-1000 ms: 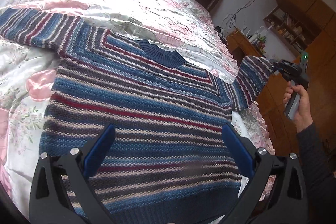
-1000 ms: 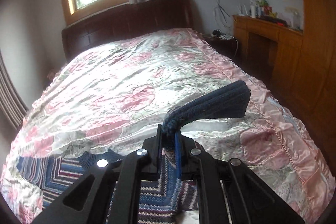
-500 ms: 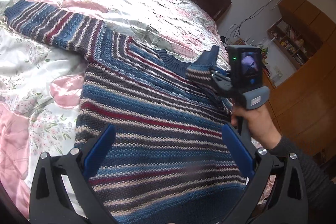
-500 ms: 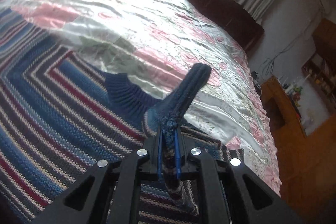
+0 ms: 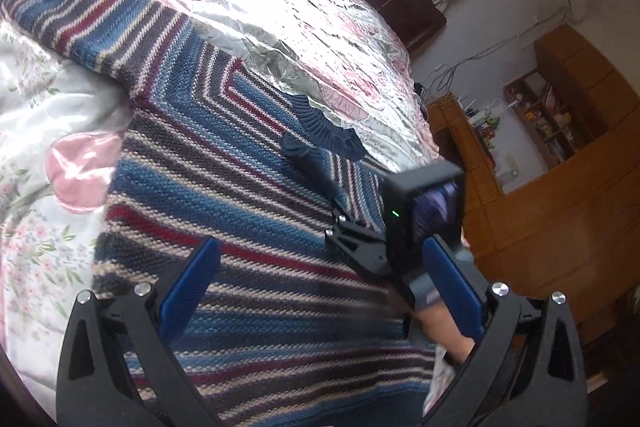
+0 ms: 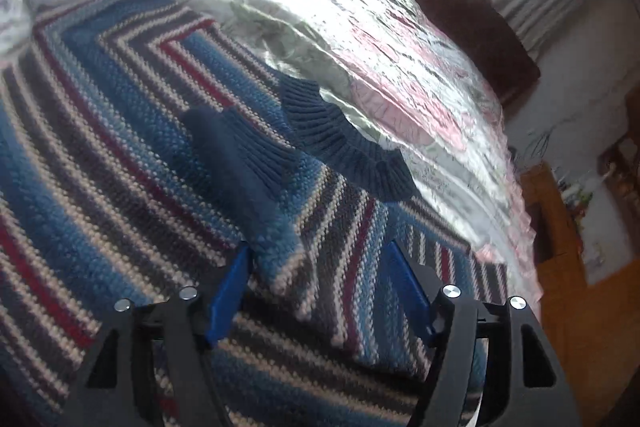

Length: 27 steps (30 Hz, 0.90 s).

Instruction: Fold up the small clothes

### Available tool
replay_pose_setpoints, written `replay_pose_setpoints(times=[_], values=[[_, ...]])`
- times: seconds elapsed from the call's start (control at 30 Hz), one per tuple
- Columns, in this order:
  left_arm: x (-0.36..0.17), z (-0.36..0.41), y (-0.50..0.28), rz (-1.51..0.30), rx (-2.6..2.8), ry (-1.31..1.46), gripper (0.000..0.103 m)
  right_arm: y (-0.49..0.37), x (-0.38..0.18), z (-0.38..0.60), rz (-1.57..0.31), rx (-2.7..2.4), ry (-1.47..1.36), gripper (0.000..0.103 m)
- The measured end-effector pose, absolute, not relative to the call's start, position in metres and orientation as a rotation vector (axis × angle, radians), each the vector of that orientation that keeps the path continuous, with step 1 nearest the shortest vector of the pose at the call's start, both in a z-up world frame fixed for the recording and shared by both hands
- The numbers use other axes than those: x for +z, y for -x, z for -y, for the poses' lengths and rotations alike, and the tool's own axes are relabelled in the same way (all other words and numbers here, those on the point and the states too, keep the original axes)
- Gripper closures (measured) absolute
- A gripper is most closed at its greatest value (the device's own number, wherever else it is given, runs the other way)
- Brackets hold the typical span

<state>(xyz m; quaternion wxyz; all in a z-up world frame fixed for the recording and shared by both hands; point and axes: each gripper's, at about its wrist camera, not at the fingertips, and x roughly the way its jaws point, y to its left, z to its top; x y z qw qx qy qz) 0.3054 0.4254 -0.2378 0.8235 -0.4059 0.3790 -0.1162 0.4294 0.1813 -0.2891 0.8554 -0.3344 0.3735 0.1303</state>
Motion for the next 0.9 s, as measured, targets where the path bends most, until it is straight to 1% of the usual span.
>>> replay_pose_setpoints(times=[0.07,0.17,0.33,0.47,0.6,0.67,0.7,0.73,0.77,0.8,0.83,0.9], values=[[-0.247,-0.419,-0.326,-0.811,-0.267,0.943,0.003,-0.417,-0.269,-0.137,-0.836,0.307,0.409,0.031],[-0.266,-0.393,-0.369,-0.872,-0.319,1.021,0.003,-0.386,-0.26,-0.074,-0.868,0.361,0.016,0.031],[-0.305,-0.359,-0.44,-0.987,-0.257,1.035,0.003,-0.356,-0.27,-0.026,-0.867,0.442,-0.369,0.03],[-0.332,-0.348,-0.474,-1.085,-0.158,1.035,0.003,-0.356,-0.28,-0.027,-0.875,0.48,-0.394,0.031],[-0.329,-0.343,-0.485,-1.126,-0.133,0.989,0.004,-0.358,-0.294,-0.031,-0.924,0.446,-0.377,0.031],[-0.326,-0.341,-0.486,-1.128,-0.118,0.972,0.008,-0.357,-0.292,-0.033,-0.929,0.439,-0.337,0.031],[-0.325,-0.343,-0.487,-1.132,-0.109,0.959,0.02,-0.356,-0.29,-0.034,-0.929,0.436,-0.324,0.031],[-0.324,-0.342,-0.488,-1.145,-0.103,0.937,0.042,-0.354,-0.29,-0.032,-0.928,0.424,-0.313,0.031],[-0.324,-0.342,-0.489,-1.162,-0.101,0.914,0.051,-0.353,-0.289,-0.029,-0.927,0.413,-0.311,0.031],[-0.323,-0.342,-0.489,-1.166,-0.1,0.897,0.067,-0.353,-0.288,-0.026,-0.931,0.415,-0.314,0.031],[-0.322,-0.34,-0.49,-1.169,-0.097,0.877,0.079,-0.353,-0.288,-0.024,-0.932,0.417,-0.32,0.031],[-0.319,-0.337,-0.496,-1.167,-0.082,0.837,0.084,-0.352,-0.288,-0.02,-0.92,0.395,-0.308,0.031]])
